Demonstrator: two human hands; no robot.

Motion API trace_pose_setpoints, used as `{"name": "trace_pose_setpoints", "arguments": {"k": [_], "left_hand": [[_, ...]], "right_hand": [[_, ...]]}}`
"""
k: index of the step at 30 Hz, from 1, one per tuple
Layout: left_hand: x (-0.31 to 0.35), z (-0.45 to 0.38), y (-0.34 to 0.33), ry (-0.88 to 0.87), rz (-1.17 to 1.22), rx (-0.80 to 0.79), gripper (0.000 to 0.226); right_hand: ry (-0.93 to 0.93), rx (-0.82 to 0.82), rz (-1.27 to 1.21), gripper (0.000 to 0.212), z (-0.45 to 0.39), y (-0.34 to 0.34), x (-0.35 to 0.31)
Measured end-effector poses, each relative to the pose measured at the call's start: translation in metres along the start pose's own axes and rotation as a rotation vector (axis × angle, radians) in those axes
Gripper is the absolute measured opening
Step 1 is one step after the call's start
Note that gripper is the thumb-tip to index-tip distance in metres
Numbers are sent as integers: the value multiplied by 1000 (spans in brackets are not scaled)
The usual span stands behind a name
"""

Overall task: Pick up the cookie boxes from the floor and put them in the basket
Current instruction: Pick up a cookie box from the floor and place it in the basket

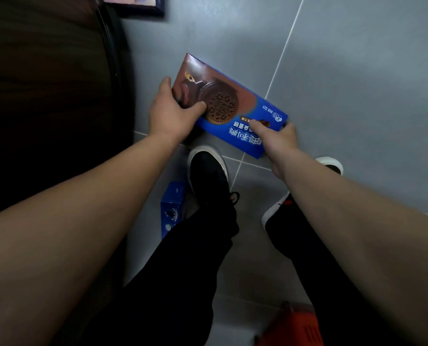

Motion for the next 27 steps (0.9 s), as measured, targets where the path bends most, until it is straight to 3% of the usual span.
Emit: {"name": "trace_pose_setpoints", "arguments": {"k": [4,11,16,21,27], "left_hand": [[-12,-3,-3,56,176,61,57],[31,55,30,48,301,52,59],[108,137,80,-21,393,7,50],[193,239,137,-24,522,-4,39],[295,356,206,-21,694,1,19]], "right_hand": [[24,-90,-70,48,-7,-10,3],[14,-105,-47,46,58,37,-10],[19,-116,-31,39,168,106,-36],[79,-85,36,69,303,190,-68],[120,-94,81,41,456,276,-72]]}}
Point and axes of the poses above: each hand's wrist, its own z-axis away from the middle knuckle, its own y-axis out of the back of the hand, x = y × z, the point moved 9 cm from there along -z, towards the middle knuckle, and after that the axes turned 10 degrees about -y, right-handed, at the moved point
